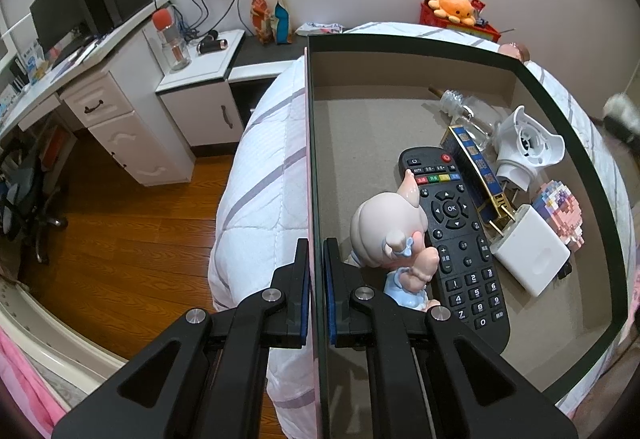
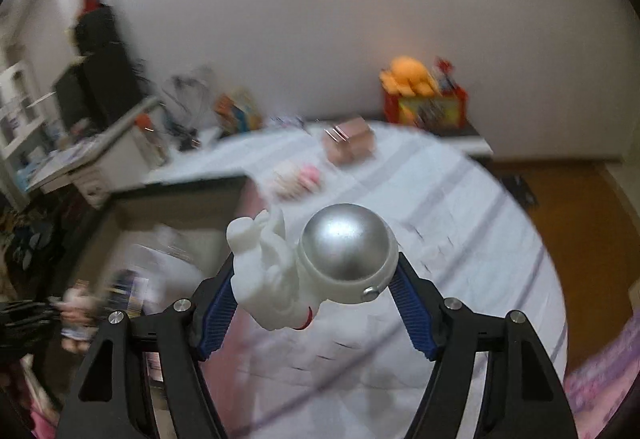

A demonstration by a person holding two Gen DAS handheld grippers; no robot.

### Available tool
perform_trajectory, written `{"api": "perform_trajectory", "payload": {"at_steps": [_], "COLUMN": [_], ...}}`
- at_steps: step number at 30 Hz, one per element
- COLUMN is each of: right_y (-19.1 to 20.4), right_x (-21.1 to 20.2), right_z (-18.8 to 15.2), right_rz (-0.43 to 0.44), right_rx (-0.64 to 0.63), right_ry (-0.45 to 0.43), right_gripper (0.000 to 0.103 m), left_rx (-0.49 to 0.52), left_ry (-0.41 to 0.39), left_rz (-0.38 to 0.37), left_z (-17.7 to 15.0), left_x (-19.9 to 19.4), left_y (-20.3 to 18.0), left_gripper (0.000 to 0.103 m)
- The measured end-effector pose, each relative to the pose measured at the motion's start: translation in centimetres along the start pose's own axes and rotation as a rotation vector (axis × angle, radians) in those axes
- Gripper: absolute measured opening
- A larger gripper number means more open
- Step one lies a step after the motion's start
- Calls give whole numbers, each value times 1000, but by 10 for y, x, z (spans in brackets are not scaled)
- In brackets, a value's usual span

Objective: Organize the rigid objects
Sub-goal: 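Carry the silver-dome toy into the tray with the right gripper and release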

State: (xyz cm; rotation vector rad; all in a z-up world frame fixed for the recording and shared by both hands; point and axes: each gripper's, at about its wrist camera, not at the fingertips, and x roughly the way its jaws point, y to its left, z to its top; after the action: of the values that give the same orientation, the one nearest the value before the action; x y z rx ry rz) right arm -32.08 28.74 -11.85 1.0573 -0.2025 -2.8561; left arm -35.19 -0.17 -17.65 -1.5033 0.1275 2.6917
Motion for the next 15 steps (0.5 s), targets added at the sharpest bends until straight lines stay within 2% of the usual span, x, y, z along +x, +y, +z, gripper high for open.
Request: {"api": "perform_trajectory", "payload": {"at_steps": [3,6,12,15], "right_y": [35,71,128,139], "right_x": [-3,10,55,68], "right_z": [14,21,21,18], "right_rz": [83,169,228,261], "right_rx": [-101,-199,-347,-368], "right_ry": [17,73,210,243], "right_gripper": [73,73,73,73], "left_rx": [-4,-6,-7,-3], "left_ry": [0,1,1,0], "left_rz": [-1,-3,-6,-9], "left_z": [1,1,2,3], "left_x": [0,0,1,1], "left_y": [0,1,1,1], "left_gripper": [6,6,6,6]}}
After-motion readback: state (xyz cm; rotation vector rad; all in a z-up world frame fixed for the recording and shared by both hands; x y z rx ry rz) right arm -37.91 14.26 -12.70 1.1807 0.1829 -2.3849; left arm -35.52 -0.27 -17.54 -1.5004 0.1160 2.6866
